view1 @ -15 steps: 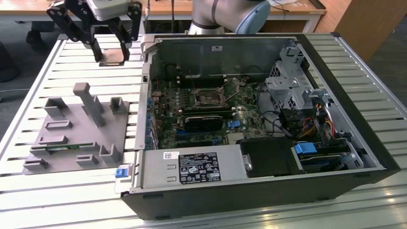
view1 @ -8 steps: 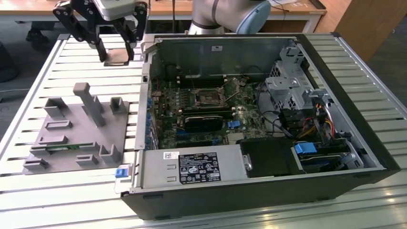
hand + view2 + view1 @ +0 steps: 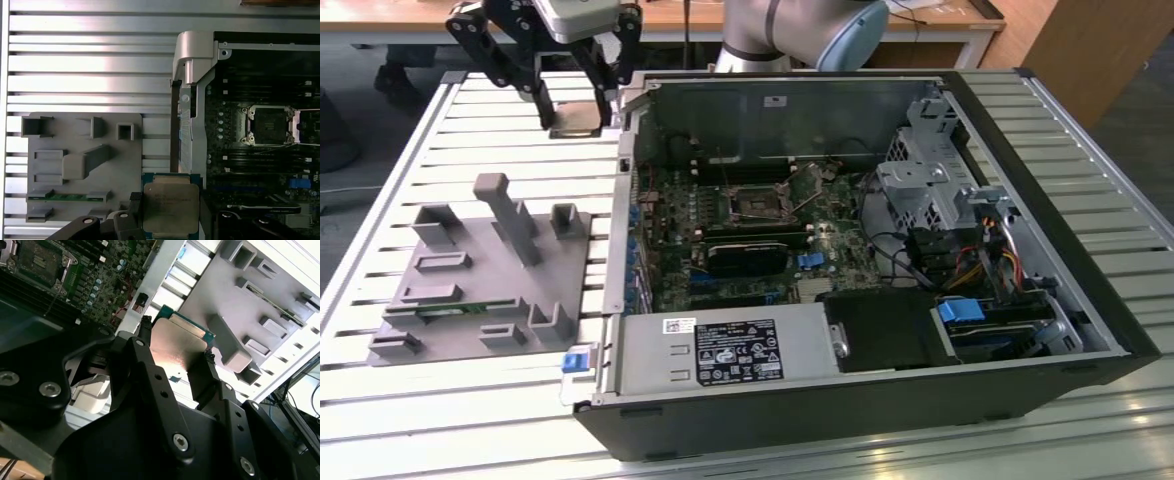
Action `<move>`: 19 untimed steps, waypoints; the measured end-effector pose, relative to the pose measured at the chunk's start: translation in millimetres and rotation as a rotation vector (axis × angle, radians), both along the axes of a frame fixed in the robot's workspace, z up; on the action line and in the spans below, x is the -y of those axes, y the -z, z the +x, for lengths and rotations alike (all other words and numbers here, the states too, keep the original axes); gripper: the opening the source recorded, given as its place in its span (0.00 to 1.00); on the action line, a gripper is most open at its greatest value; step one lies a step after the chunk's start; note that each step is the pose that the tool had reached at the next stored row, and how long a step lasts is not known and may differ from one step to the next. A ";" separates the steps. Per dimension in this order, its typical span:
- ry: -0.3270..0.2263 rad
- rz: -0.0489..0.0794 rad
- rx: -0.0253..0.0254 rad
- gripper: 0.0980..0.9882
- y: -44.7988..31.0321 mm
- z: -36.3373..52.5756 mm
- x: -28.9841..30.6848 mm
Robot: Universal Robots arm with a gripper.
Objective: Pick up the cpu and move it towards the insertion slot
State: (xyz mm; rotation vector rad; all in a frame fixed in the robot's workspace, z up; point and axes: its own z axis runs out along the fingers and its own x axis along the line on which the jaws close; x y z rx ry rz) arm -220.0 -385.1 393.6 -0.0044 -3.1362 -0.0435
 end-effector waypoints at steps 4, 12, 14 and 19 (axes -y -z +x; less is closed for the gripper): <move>0.000 0.000 0.0000 0.50 0.0 4.4 0.0; 0.000 0.000 -0.0001 0.50 0.0 12.7 0.0; 0.000 0.000 0.0000 0.50 0.0 15.2 0.0; 0.000 0.000 0.0000 0.50 0.0 21.0 -0.1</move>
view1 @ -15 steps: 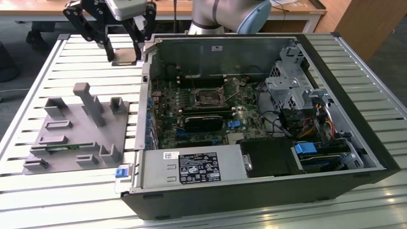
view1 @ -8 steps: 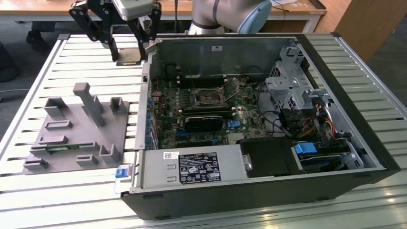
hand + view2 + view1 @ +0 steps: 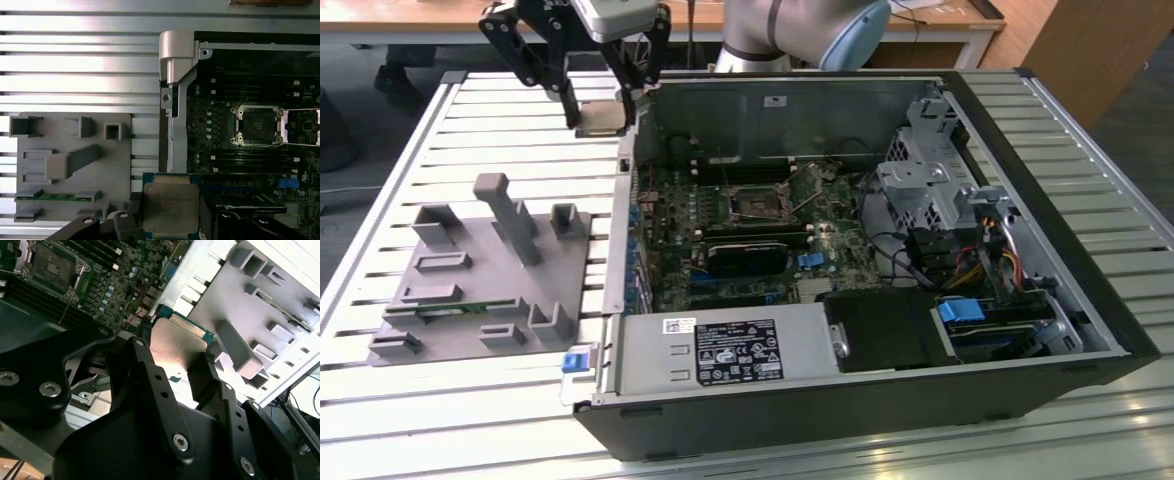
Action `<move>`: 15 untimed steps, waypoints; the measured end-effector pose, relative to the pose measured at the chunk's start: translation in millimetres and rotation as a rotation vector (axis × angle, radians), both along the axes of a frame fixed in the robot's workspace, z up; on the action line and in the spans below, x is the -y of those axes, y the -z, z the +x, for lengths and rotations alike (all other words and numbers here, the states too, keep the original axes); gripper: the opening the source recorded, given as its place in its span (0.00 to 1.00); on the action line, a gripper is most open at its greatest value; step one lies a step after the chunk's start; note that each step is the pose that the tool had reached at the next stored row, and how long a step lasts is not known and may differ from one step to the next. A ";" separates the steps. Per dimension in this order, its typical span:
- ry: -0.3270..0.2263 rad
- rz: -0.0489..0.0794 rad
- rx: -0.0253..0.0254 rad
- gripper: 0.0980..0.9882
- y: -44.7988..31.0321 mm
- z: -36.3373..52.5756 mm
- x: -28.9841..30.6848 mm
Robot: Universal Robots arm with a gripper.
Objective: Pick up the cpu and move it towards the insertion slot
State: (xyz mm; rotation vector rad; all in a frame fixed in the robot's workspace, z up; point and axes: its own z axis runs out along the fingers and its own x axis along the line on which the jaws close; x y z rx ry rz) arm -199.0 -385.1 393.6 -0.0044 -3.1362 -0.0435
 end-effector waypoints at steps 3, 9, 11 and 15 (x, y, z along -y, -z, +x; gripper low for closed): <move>0.000 0.000 -0.0001 0.50 0.0 3.1 0.0; 0.000 0.000 -0.0001 0.50 0.0 8.3 -0.2; 0.000 0.000 0.0000 0.50 0.0 10.1 -0.2; 0.000 0.000 -0.0001 0.50 0.0 14.0 -0.3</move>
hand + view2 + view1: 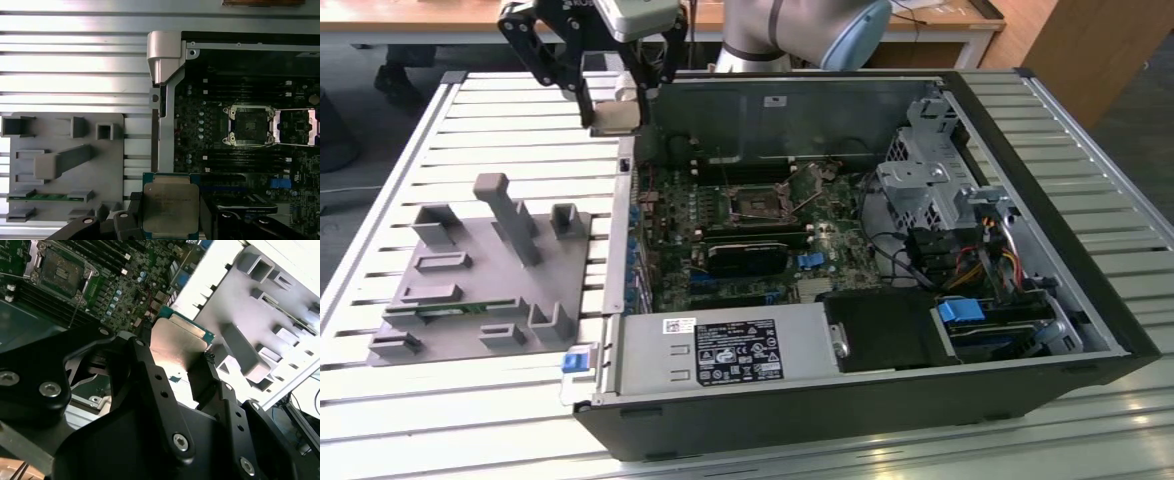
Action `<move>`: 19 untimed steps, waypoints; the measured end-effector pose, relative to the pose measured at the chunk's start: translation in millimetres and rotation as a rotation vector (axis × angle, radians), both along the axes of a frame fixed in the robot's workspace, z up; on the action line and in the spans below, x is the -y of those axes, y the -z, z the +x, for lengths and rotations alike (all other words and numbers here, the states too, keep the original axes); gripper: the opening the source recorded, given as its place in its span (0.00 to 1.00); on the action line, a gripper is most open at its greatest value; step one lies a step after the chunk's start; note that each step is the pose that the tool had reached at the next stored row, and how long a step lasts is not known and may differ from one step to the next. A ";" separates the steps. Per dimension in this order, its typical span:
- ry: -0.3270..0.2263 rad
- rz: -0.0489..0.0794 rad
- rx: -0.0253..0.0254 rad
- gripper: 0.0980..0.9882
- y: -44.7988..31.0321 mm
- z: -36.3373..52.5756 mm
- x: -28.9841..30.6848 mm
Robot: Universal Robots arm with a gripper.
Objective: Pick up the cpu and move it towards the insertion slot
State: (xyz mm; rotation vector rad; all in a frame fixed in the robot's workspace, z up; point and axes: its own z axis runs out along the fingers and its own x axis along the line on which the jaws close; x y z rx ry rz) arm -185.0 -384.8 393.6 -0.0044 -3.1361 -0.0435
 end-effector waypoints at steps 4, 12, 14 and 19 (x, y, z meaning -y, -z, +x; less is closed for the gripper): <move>0.000 0.000 0.0000 0.50 0.0 3.8 0.0; 0.000 0.000 0.0000 0.50 0.0 12.0 -0.2; 0.000 0.000 0.0001 0.50 0.0 15.1 -0.2; 0.000 0.000 0.0000 0.50 0.0 20.8 -0.8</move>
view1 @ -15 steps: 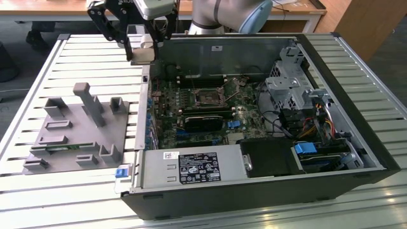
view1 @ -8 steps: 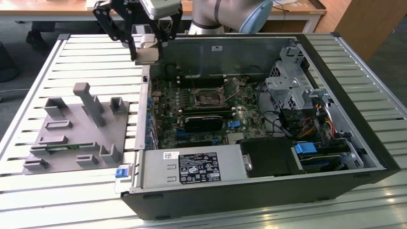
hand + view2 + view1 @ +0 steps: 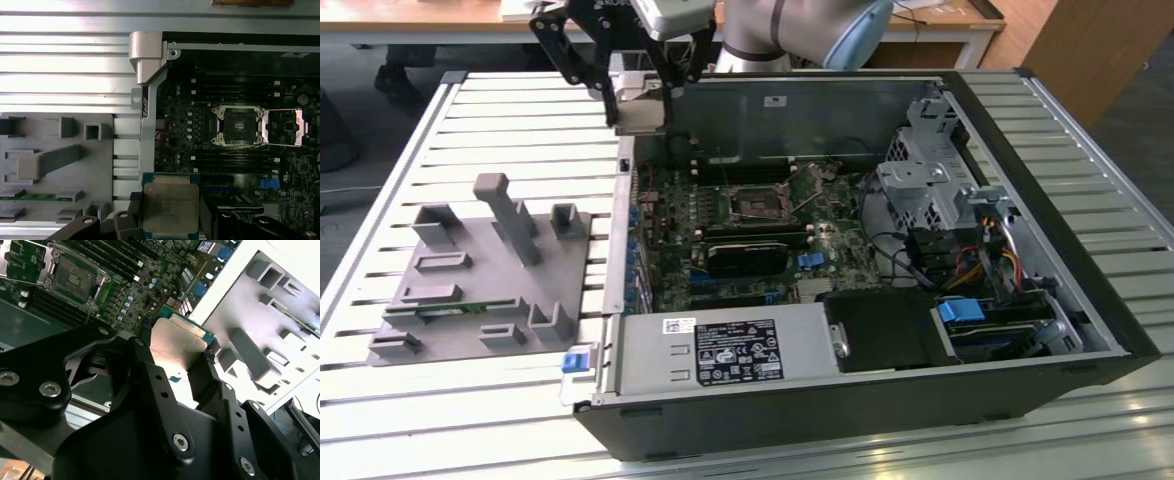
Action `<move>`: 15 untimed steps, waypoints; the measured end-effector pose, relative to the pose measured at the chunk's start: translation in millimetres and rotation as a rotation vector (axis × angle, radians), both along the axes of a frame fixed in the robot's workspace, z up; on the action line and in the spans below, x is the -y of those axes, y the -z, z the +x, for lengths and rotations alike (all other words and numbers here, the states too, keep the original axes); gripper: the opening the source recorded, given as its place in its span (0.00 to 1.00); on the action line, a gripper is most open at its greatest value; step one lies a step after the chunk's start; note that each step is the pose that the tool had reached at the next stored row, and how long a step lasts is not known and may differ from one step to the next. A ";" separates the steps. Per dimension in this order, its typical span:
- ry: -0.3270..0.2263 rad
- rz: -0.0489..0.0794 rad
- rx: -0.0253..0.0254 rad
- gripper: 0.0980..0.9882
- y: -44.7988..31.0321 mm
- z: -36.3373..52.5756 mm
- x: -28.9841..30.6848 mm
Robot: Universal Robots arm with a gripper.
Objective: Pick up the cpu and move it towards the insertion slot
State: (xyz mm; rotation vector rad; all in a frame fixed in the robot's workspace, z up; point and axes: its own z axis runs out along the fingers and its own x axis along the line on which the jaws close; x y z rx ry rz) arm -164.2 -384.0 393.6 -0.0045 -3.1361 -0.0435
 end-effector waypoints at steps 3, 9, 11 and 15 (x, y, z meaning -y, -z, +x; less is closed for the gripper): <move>0.000 0.000 0.0000 0.50 0.0 4.1 -0.4; 0.000 0.000 0.0000 0.50 0.0 11.8 -1.0; 0.000 0.000 0.0001 0.50 0.0 14.2 -1.2; 0.000 0.000 0.0000 0.50 0.0 19.0 -1.7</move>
